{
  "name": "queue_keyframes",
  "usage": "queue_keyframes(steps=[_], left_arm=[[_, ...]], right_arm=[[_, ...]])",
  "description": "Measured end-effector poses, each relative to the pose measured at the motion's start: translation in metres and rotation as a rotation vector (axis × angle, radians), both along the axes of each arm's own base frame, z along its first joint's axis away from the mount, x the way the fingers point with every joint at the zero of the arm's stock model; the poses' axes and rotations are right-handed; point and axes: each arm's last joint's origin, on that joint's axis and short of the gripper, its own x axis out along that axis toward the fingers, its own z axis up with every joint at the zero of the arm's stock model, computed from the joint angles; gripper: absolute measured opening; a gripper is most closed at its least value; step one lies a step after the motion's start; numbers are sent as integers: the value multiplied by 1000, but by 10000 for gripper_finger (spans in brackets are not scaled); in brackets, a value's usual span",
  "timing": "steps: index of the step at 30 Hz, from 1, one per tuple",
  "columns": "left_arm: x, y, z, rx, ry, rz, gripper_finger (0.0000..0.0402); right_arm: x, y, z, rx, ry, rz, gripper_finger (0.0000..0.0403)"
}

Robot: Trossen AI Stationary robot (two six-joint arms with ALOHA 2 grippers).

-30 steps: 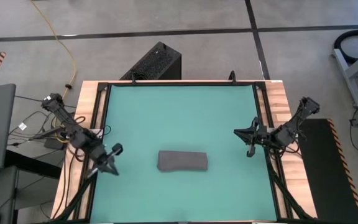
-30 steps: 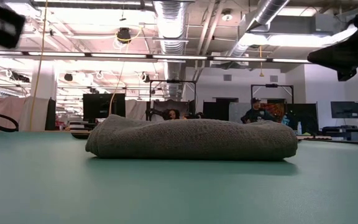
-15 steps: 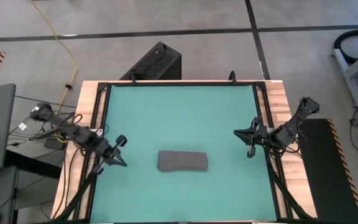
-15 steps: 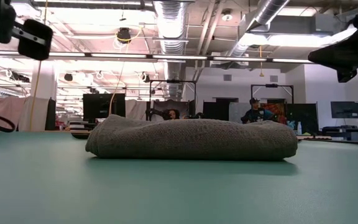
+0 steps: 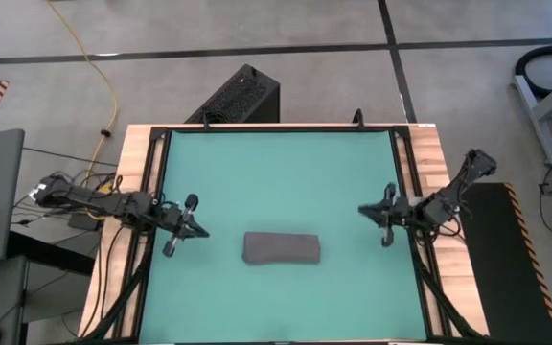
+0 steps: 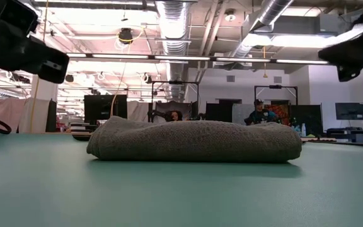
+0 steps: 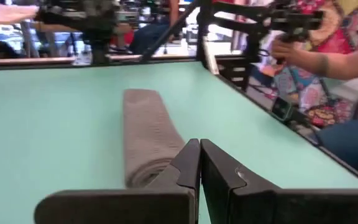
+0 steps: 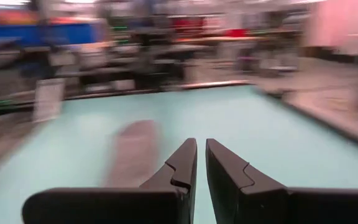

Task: Roll towel
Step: Return to Home Position

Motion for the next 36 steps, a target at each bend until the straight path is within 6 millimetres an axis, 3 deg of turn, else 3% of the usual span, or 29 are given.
queue_keyframes(steps=[3, 6, 14, 18, 22, 36], left_arm=[[0, 1, 2, 0, -22, 15, 0], [0, 0, 6, -11, -61, -38, 0], [0, 2, 8, -53, -70, -79, 0], [1, 7, 8, -60, -63, -57, 0], [1, 13, 6, -59, -48, -50, 0], [1, 25, -2, 16, 9, -11, 0]], right_arm=[[2, 7, 1, 11, -5, 216, 61], [2, 8, 5, 12, -41, 292, 61], [8, -3, 17, -172, -142, 264, 61], [13, -13, 7, -135, -37, 171, 61], [16, -26, 7, -91, -43, 49, 61], [20, -39, -3, -52, 54, 29, 61]])
